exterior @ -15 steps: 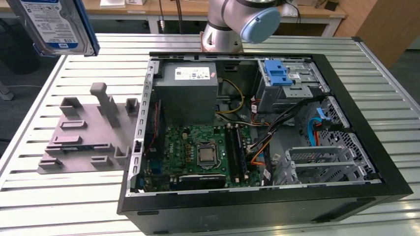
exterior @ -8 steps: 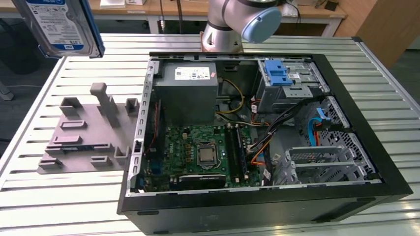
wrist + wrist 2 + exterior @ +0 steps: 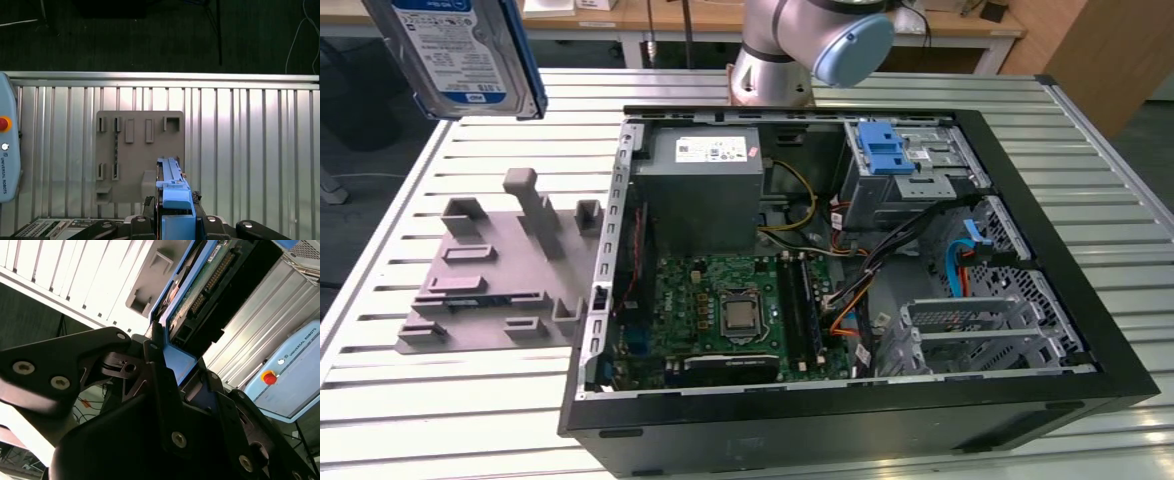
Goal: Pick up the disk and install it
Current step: 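Pick up the disk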
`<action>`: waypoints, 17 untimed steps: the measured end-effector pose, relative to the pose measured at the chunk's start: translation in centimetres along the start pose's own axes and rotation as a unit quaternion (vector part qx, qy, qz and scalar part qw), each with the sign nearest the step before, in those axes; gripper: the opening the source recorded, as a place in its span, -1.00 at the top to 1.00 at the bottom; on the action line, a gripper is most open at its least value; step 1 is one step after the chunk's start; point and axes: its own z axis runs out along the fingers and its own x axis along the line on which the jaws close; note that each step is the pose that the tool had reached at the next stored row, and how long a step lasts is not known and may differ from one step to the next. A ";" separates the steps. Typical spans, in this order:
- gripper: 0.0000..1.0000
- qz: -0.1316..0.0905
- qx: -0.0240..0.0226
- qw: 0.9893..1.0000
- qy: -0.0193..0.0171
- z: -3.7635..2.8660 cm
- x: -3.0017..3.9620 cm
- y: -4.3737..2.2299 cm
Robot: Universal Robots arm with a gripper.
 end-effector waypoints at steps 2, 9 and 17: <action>0.27 0.000 0.000 1.000 0.000 -0.01 0.06 -0.38; 0.27 0.001 -0.001 1.000 0.000 -0.05 0.46 -1.48; 0.27 0.002 -0.002 1.000 0.000 -0.08 1.45 -2.28</action>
